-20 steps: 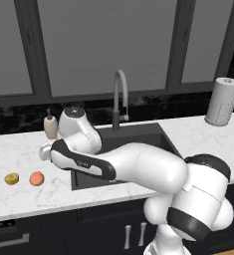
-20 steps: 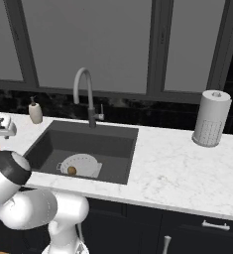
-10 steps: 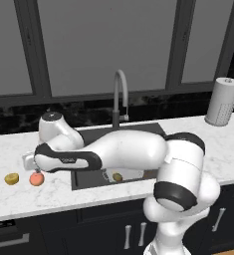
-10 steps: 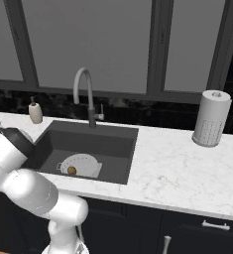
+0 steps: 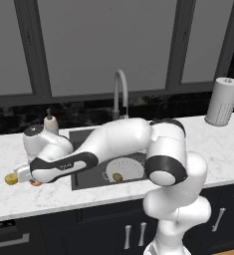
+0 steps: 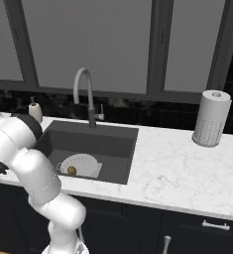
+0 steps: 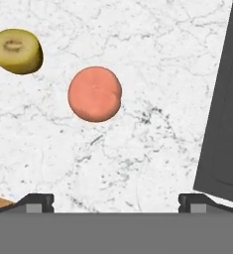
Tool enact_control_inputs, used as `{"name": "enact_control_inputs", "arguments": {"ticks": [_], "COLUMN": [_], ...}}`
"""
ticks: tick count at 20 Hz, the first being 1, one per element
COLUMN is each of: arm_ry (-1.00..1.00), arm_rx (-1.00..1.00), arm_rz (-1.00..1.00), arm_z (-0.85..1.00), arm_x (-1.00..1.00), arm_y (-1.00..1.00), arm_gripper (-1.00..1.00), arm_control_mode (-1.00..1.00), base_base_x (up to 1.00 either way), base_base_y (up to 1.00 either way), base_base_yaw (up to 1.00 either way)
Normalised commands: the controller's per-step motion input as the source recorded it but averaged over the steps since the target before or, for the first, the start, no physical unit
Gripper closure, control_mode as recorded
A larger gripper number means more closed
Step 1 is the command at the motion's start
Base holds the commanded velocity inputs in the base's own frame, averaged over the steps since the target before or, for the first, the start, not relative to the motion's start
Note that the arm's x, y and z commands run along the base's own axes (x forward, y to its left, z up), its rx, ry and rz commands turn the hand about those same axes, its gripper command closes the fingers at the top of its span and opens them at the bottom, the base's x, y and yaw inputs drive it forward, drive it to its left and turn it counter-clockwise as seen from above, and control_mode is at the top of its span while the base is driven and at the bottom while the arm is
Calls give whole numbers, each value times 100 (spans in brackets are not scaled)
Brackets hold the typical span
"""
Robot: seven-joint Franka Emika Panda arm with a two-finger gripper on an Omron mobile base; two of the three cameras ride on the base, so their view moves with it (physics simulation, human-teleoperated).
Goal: Put the colander in the sink, put the kiwi, peach, kiwi in the colander, and turn on the sink faucet and pour water over the colander.
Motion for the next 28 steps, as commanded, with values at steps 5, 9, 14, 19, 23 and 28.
{"name": "enact_control_inputs", "arguments": {"ticks": [5,9,14,19,23,28], "arm_ry": [0,0,0,0,0,0], "arm_rx": [-11,-11,-8,-6,-5,0], "arm_rz": [0,0,0,0,0,0], "arm_z": [-8,-12,-8,-13,-19,-20], "arm_x": [16,19,26,15,19,21], "arm_y": [23,23,22,4,0,0], "arm_gripper": [-100,-100,-100,-100,-100,-100], "arm_control_mode": [-100,-100,-100,-100,-100,-100], "base_base_x": [0,0,0,0,0,0], "base_base_y": [0,0,0,0,0,0], "base_base_yaw": [0,0,0,0,0,0]}}
